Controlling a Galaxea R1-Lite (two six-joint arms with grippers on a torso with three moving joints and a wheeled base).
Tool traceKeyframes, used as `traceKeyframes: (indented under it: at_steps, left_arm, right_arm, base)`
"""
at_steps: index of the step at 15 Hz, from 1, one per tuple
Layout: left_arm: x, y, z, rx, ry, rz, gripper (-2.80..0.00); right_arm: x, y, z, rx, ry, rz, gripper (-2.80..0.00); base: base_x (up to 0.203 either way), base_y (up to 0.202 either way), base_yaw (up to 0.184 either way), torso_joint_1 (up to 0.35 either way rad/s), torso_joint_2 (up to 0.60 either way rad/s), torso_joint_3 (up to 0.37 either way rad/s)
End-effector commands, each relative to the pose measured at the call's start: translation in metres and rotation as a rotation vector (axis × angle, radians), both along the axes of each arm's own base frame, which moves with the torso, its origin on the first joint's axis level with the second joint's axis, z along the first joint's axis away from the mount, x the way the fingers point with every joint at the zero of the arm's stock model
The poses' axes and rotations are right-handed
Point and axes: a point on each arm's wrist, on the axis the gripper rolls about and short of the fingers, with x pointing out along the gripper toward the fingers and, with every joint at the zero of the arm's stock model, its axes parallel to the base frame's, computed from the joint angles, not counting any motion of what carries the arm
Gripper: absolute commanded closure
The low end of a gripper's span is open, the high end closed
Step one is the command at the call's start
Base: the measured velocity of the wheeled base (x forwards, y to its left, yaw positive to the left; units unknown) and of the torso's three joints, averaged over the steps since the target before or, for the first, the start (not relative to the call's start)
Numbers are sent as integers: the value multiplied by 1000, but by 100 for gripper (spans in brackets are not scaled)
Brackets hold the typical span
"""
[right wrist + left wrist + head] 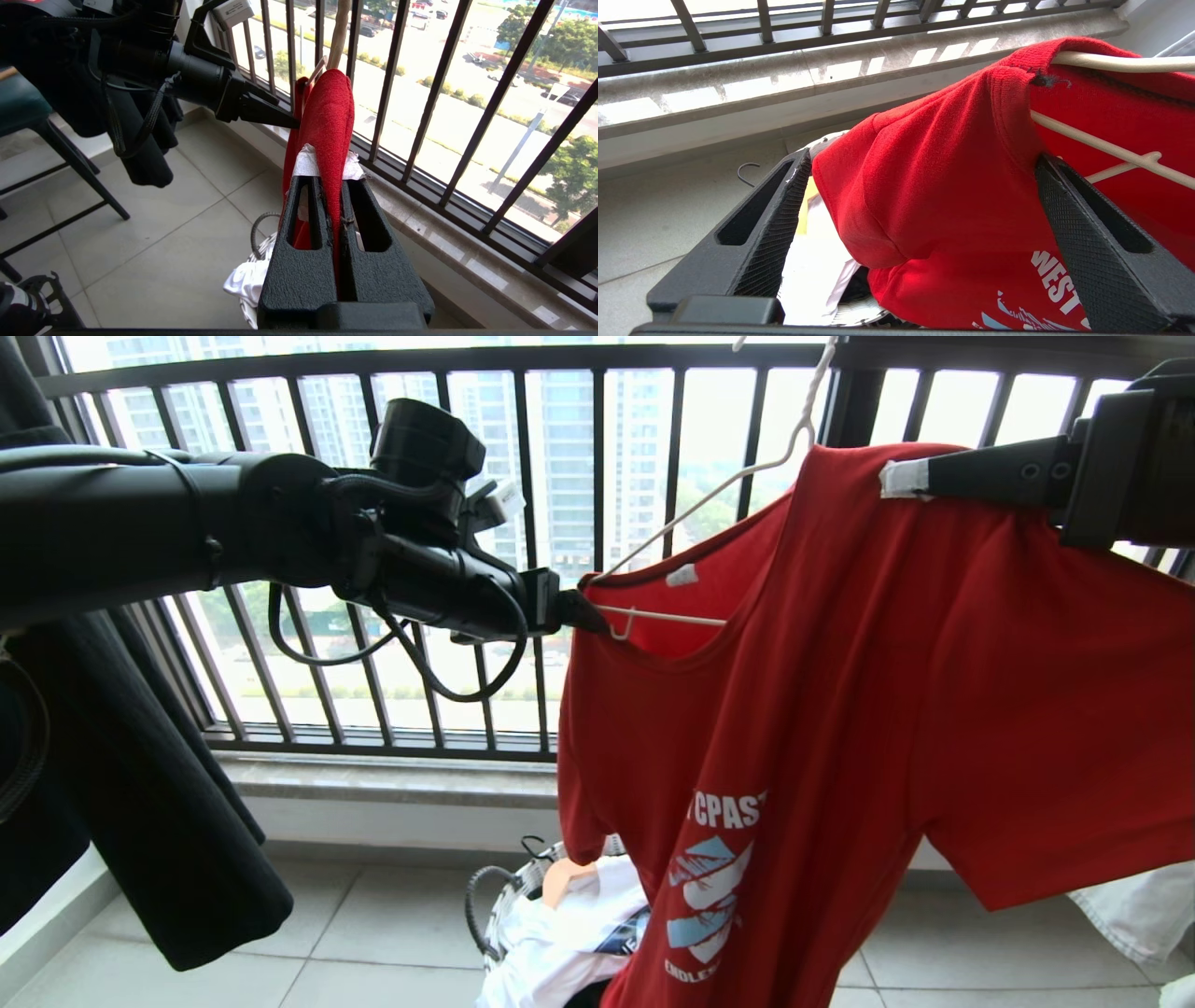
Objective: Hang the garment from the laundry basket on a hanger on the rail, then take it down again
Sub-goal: Hang the clothes on the clothes rack
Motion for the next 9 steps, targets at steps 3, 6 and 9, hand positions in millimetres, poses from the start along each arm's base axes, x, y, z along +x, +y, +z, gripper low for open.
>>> traceKeyframes:
  at_steps: [3, 6, 9]
  left_arm:
    - [3, -2, -1, -33, 5, 11, -280]
    - [2, -2, -2, -55, 25, -27, -280]
    - [0, -1, -1, -67, 31, -31, -280]
  right_arm:
    - [-5, -2, 3, 5, -12, 3, 0]
    - [-4, -2, 3, 5, -12, 3, 0]
    - [-4, -1, 4, 6, -13, 3, 0]
  base:
    - [0, 0, 0, 0, 0, 0]
    - [0, 0, 0, 0, 0, 0]
    - [0, 0, 0, 0, 0, 0]
